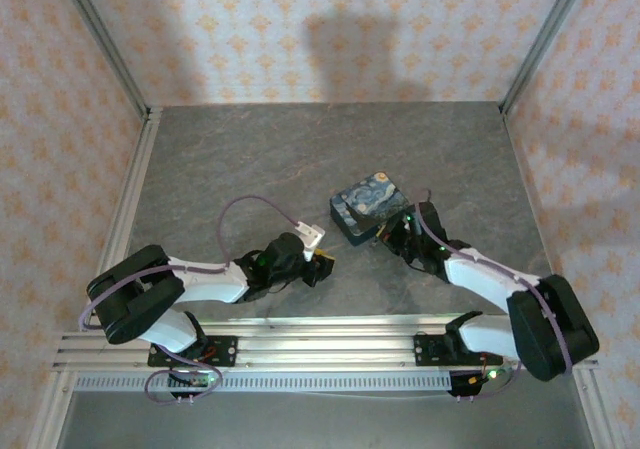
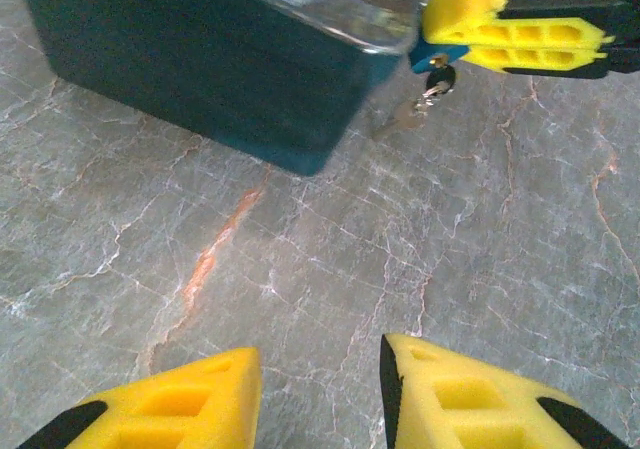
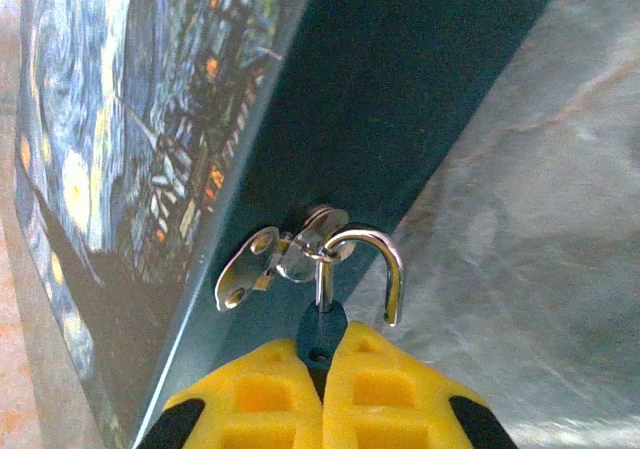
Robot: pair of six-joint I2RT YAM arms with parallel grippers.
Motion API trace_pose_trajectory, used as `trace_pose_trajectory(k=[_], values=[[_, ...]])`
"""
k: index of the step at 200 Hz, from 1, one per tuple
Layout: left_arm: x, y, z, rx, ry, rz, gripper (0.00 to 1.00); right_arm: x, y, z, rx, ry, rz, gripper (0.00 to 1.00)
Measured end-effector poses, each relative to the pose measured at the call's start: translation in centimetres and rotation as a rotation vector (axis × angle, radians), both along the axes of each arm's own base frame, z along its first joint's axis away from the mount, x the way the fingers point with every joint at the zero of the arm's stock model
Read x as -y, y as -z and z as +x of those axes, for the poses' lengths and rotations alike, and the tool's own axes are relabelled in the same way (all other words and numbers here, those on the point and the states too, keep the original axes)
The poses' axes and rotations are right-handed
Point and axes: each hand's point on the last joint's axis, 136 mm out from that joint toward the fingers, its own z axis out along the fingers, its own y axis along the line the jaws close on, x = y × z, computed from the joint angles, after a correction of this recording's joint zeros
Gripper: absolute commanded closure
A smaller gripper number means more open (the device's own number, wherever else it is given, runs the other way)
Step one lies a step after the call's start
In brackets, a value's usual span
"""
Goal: Unlock a padlock with a key
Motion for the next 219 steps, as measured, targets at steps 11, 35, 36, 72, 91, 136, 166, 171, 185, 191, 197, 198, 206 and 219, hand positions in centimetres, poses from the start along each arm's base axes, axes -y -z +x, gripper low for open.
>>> trace_pose_trajectory(k=[11, 35, 36, 72, 91, 136, 166, 171, 185, 191, 197, 198, 206, 219], values=[[0.0, 0.1, 0.0, -0.003, -0.001, 0.001, 0.64, 0.8, -0.1, -0.2, 0.007, 0.035, 0.004, 1.0], [0.0, 0.2, 0.0, -0.005, -0.002, 0.002, 0.64, 1.5, -0.4, -0.2, 0.006, 0.065, 0.004, 1.0], [0.0, 0.2, 0.0, -0.006, -0.002, 0.001, 0.64, 1.6, -0.4, -0.2, 0.005, 0.065, 0.003, 1.0], [0.0, 0.2, 0.0, -0.006, -0.003, 0.001, 0.64, 1.4, -1.3, 0.4, -0.042, 0.044, -0.04, 1.0], [0.1, 0.0, 0.1, -0.013, -0.007, 0.001, 0.64, 1.4, -2.3, 1.1, -0.058, 0.045, -0.066, 1.0], [1.0, -2.2, 1.9, -0.001, -0.029, -0.019, 0.64, 2.8, -1.5, 1.4, -0.113, 0.101, -0.103, 1.0], [0.9, -2.4, 2.3, -0.007, -0.034, -0.018, 0.64, 4.9, -0.1, 1.2, -0.182, 0.184, -0.101, 1.0], [0.9, -2.3, 2.2, -0.009, -0.034, -0.017, 0.64, 5.1, 0.0, 1.3, -0.186, 0.192, -0.1, 1.0], [0.9, -2.3, 2.1, -0.016, -0.033, -0.016, 0.64, 5.6, 0.1, 1.5, -0.19, 0.211, -0.096, 1.0], [0.9, -2.2, 2.1, -0.02, -0.029, -0.017, 0.64, 5.6, 0.1, 1.6, -0.189, 0.215, -0.095, 1.0], [1.0, -2.2, 2.0, -0.023, -0.026, -0.019, 0.64, 5.7, 0.1, 1.6, -0.187, 0.216, -0.094, 1.0], [1.0, -2.1, 2.0, -0.024, -0.025, -0.019, 0.64, 5.7, 0.1, 1.6, -0.188, 0.216, -0.093, 1.0], [1.0, -2.0, 1.9, -0.029, -0.022, -0.018, 0.64, 5.7, 0.1, 1.6, -0.189, 0.215, -0.091, 1.0], [1.1, -1.7, 1.9, -0.037, -0.02, -0.013, 0.64, 5.6, 0.1, 1.7, -0.188, 0.209, -0.091, 1.0]])
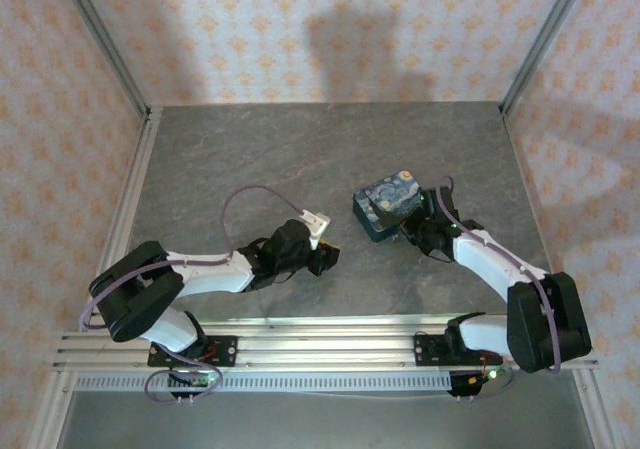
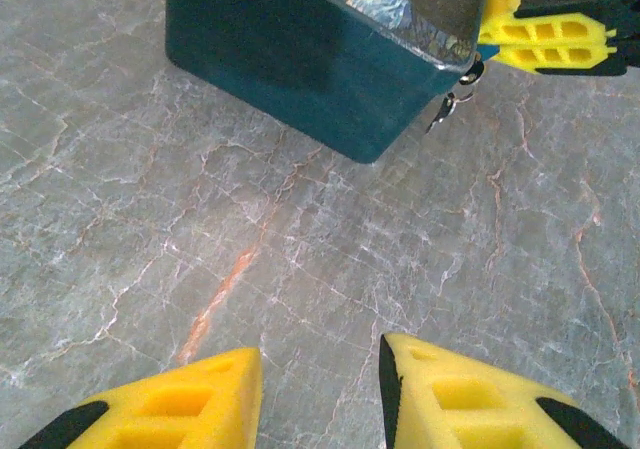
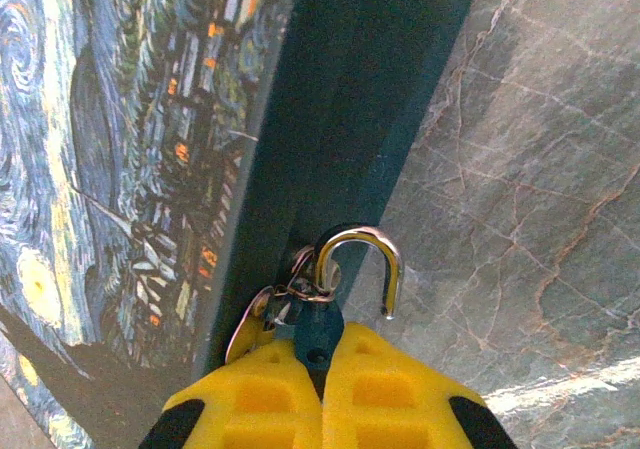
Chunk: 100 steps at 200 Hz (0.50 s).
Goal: Unlock a padlock with a key
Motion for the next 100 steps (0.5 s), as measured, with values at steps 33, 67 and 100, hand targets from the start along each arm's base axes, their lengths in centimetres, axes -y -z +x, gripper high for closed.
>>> trace_pose_trajectory(k=[33, 67, 100], values=[[0.0, 0.3, 0.0, -0.012, 0.004, 0.008, 0.64, -0.5, -0.3, 0.4, 0.008, -0.069, -0.002, 1.0], [-0.7, -0.4, 1.2, -0.014, -0.025, -0.001, 0.64, -3.3, -1.0, -0.1, -0.022, -0.273, -0.06, 1.0], [-3.1, -2.2, 2.5, 0.002, -0.101, -0.002, 0.63, -8.7, -1.2, -0.7, -0.023, -0.538, -0.098, 1.0]])
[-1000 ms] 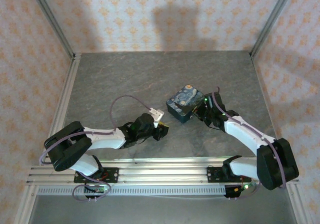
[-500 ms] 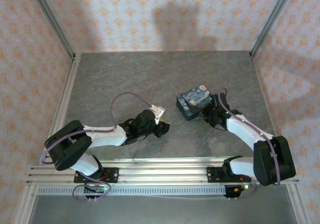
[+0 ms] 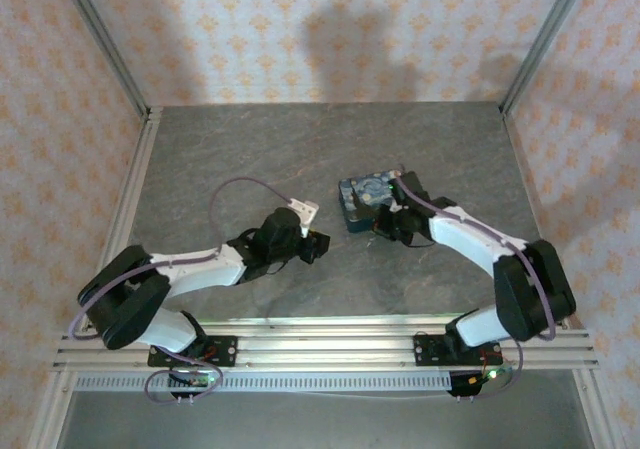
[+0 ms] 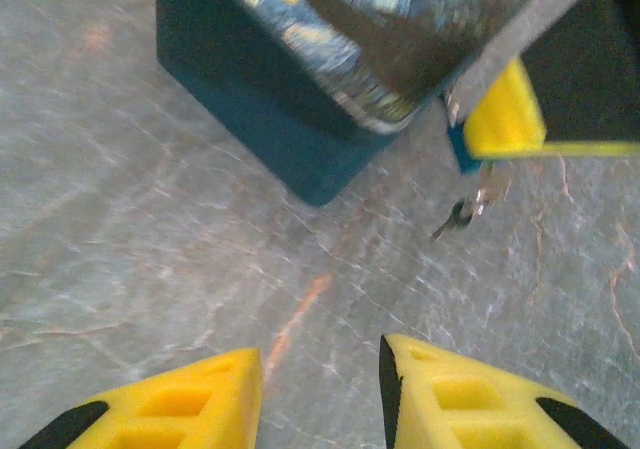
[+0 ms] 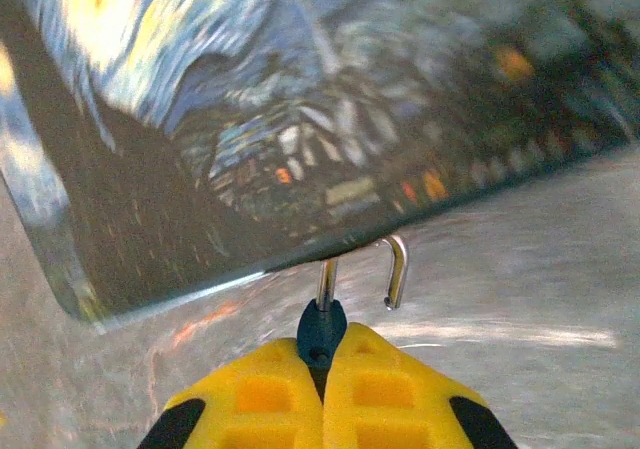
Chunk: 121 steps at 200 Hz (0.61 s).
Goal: Unlock a padlock with a key
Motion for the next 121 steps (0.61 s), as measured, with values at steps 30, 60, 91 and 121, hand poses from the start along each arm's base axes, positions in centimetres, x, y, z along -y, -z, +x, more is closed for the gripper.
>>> trace_pose_trajectory(k=[30, 60, 91, 121], values=[[-2.9, -3.5, 1.0, 0.066, -0.091, -0.026, 0.61, -5.7, 0.8, -0.7, -0.019, -0.242, -0.034, 1.0], [-6.1, -5.8, 1.5, 0.094, -0.183, -0.043, 0.61, -10.2, 0.3, -1.5, -0.006, -0.426, -0.026, 1.0], [-8.2, -5.2, 1.9, 0.047, -0.238, -0.031, 0.63, -11.1, 0.2, -2.5, 0.001, -0.498, -0.004, 1.0], [-8.0, -4.2, 2.8, -0.037, -0.224, -0.012, 0.65, -8.7, 0.9, -3.9, -0.005, -0.473, -0.007, 1.0]])
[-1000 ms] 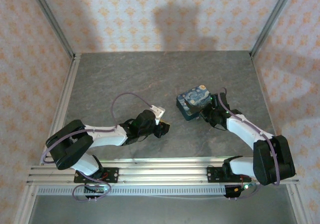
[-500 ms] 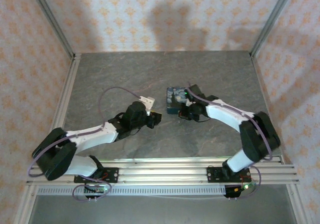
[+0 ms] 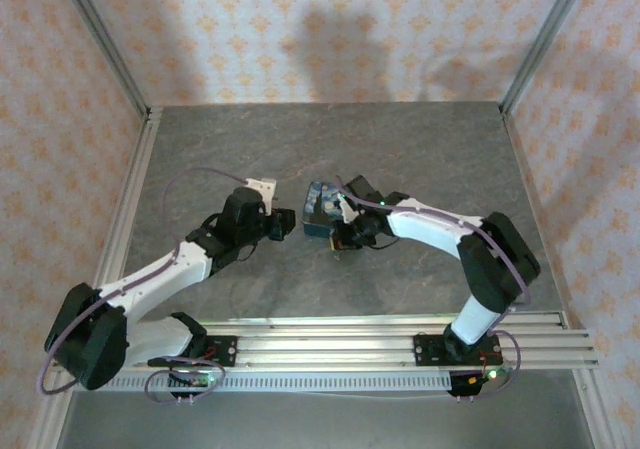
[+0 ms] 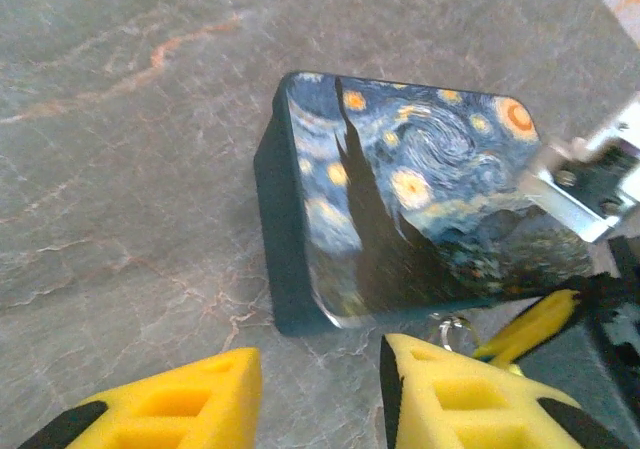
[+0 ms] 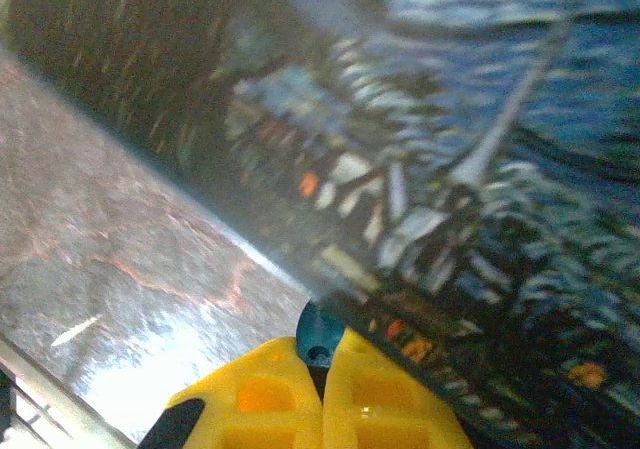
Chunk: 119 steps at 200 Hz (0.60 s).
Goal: Unlock a padlock with a key
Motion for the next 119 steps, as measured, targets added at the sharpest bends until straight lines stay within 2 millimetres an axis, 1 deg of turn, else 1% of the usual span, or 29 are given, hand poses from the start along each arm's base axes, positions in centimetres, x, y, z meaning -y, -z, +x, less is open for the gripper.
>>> trace_pose_trajectory(k=[22, 47, 64, 83, 119], values=[[1.3, 0.3, 0.9, -0.041, 0.032, -0.014, 0.66, 1.3, -0.2, -0.3, 0.021, -0.002, -0.036, 1.0], [2.1, 1.6, 0.9, -0.096, 0.053, -0.028, 0.66, 1.8, -0.8, -0.1, 0.074, -0.06, -0.134, 1.0], [2.3, 2.3, 0.7, -0.123, 0.063, -0.031, 0.66, 1.5, -1.8, 0.5, 0.133, -0.113, -0.203, 1.0], [2.4, 2.6, 0.6, -0.133, 0.066, -0.034, 0.66, 1.0, -2.4, 1.2, 0.198, -0.181, -0.287, 1.0], [1.9, 3.3, 0.9, -0.162, 0.041, -0.041, 0.66, 0.5, -1.4, 1.2, 0.246, -0.311, -0.451, 1.0]])
